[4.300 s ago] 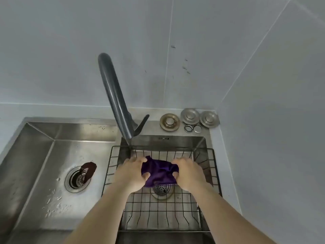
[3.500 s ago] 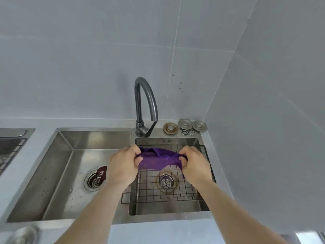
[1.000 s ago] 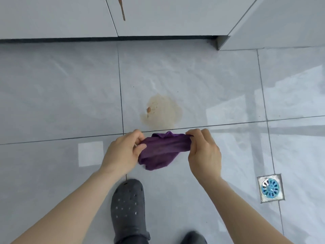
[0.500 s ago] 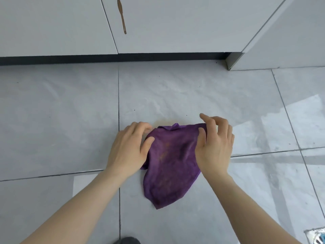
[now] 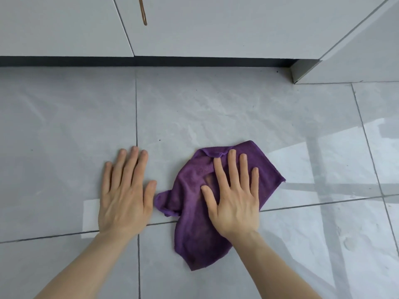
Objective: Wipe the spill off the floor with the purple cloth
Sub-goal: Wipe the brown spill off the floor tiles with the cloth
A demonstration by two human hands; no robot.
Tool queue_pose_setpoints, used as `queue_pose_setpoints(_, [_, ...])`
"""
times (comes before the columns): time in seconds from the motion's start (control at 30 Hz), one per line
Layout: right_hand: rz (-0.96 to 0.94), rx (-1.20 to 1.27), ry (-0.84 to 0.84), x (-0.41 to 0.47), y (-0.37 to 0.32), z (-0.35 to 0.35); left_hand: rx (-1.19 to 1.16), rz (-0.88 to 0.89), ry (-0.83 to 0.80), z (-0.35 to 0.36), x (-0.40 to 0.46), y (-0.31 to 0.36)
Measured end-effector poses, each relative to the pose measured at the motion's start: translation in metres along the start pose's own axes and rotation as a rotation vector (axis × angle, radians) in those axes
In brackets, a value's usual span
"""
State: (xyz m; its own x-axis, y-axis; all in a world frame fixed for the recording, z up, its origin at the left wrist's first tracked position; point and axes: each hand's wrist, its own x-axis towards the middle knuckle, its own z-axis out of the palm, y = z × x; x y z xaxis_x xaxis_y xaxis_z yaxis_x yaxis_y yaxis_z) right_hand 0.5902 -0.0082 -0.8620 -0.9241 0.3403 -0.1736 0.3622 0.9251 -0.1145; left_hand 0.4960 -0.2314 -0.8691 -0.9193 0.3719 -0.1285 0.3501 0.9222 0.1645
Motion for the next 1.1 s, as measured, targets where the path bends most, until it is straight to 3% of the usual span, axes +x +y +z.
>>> queue_pose_setpoints(0.33, [0.038, 0.116, 0.107, 0.049, 0.005, -0.006, 0.015, -0.001, -0.019, -0.002, 0.001, -0.001])
queue_pose_setpoints(0.47, [0.067, 0.318, 0.218, 0.067, 0.005, -0.009, 0.006, -0.003, -0.019, -0.001, 0.001, -0.001])
queue_pose_setpoints(0.7, [0.368, 0.918, 0.318, 0.061, -0.022, -0.075, -0.01, 0.0, -0.021, -0.002, 0.0, -0.001])
queue_pose_setpoints(0.83, [0.157, 0.915, 0.229, 0.014, -0.055, -0.071, -0.018, 0.002, -0.027, -0.003, -0.001, -0.001])
queue_pose_setpoints(0.93, [-0.114, 0.66, 0.182, -0.008, -0.058, -0.049, -0.031, 0.005, -0.026, -0.003, 0.0, -0.002])
queue_pose_setpoints(1.1, [-0.398, 0.257, 0.06, 0.017, -0.05, -0.026, -0.018, 0.02, -0.03, -0.004, 0.001, -0.003])
